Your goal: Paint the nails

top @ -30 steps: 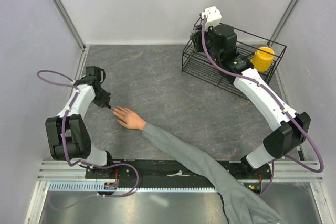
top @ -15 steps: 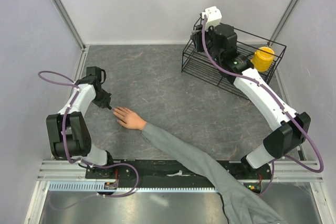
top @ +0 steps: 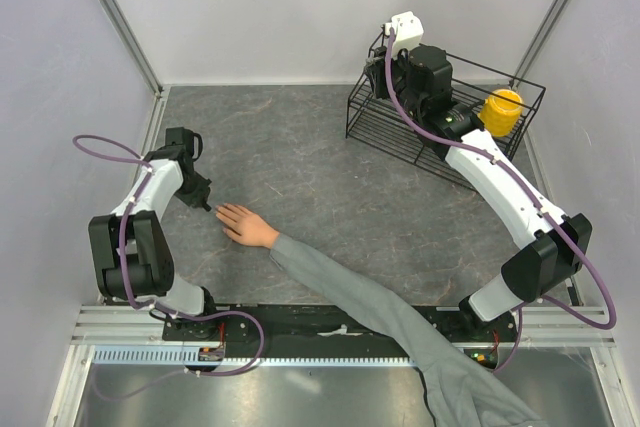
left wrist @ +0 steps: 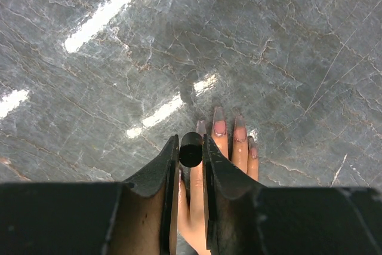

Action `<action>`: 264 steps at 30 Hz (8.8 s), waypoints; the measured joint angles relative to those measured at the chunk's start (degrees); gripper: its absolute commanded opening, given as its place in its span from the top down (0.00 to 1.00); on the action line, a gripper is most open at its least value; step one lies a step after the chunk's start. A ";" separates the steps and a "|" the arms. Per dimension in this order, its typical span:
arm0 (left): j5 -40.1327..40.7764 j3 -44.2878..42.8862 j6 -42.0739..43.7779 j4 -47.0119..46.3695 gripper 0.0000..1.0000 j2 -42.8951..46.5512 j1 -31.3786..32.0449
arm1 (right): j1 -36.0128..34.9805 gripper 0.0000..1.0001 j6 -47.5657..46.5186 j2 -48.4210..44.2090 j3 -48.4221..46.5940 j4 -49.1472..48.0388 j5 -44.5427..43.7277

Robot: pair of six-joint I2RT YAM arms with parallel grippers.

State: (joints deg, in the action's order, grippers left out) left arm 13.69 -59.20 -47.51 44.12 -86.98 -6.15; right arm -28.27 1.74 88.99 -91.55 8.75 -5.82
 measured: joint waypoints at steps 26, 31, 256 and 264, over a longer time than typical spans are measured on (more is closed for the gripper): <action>5.14 -11.63 0.35 9.07 0.98 -4.02 1.75 | 0.39 1.00 0.46 -0.35 1.09 0.61 0.02; 3.02 -12.26 0.35 11.50 0.98 -7.17 2.91 | 0.44 1.00 0.59 -0.87 2.16 0.81 0.02; 6.25 -18.67 0.92 15.39 0.98 -17.42 4.55 | 1.51 1.00 1.90 -1.11 2.05 1.25 1.75; 6.21 -19.28 0.90 15.58 0.98 -17.42 4.55 | 1.51 1.00 1.90 -1.09 2.05 1.25 1.75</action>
State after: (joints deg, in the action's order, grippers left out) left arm 19.90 -78.48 -46.61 59.70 -104.40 -1.61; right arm -26.76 3.64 87.90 -89.49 10.00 -4.08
